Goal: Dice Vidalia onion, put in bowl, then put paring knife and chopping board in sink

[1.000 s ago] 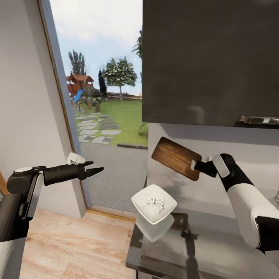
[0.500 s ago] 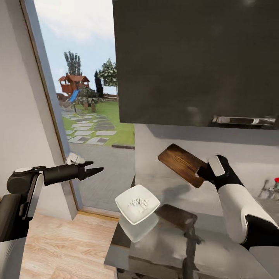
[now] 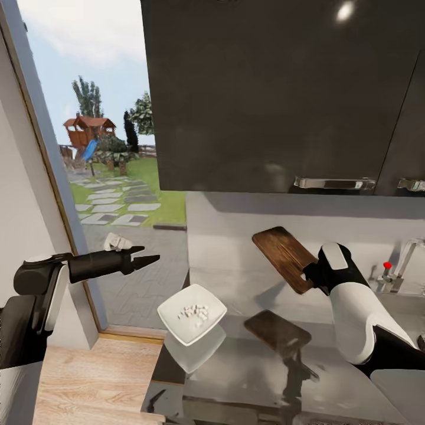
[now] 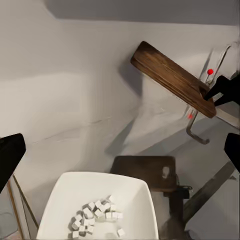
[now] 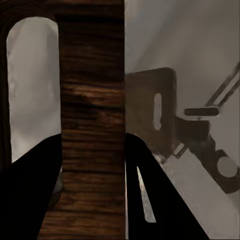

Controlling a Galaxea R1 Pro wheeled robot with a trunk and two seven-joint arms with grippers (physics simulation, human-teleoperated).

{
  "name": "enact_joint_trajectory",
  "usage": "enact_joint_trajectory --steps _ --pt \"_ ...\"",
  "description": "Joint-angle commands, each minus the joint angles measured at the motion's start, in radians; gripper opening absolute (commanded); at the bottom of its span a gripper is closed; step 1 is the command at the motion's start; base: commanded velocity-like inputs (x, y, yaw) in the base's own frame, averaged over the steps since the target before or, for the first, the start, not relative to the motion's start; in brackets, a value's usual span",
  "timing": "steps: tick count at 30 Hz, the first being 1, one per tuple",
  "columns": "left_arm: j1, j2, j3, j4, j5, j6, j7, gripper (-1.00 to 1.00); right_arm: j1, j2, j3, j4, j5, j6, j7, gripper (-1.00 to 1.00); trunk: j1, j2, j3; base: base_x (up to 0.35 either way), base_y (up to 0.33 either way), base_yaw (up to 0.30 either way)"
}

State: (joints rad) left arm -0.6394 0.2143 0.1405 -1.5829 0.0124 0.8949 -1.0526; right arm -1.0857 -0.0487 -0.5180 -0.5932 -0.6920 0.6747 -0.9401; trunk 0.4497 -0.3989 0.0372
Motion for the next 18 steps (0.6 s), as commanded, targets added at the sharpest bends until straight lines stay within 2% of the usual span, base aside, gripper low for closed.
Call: enact_joint_trajectory --steps 1,6,18 --pt "0.0 -0.002 0.001 -0.001 0.001 0.009 -0.002 1.0 0.0 0.0 -0.001 0.005 0.01 0.01 -0.008 -1.0 0.0 -0.001 0.0 0.0 0.0 -0.162" --pt "0.0 -0.005 0.001 0.0 0.001 0.009 0.0 1.0 0.0 0.001 -0.001 0.016 0.008 0.01 -0.008 -1.0 0.0 -0.001 0.004 -0.061 -0.112 -0.132" --pt "0.0 -0.006 0.001 -0.001 0.001 0.009 0.0 1.0 0.0 0.001 -0.001 0.018 0.008 0.008 -0.005 -1.0 0.0 -0.001 0.006 -0.19 -0.247 -0.018"
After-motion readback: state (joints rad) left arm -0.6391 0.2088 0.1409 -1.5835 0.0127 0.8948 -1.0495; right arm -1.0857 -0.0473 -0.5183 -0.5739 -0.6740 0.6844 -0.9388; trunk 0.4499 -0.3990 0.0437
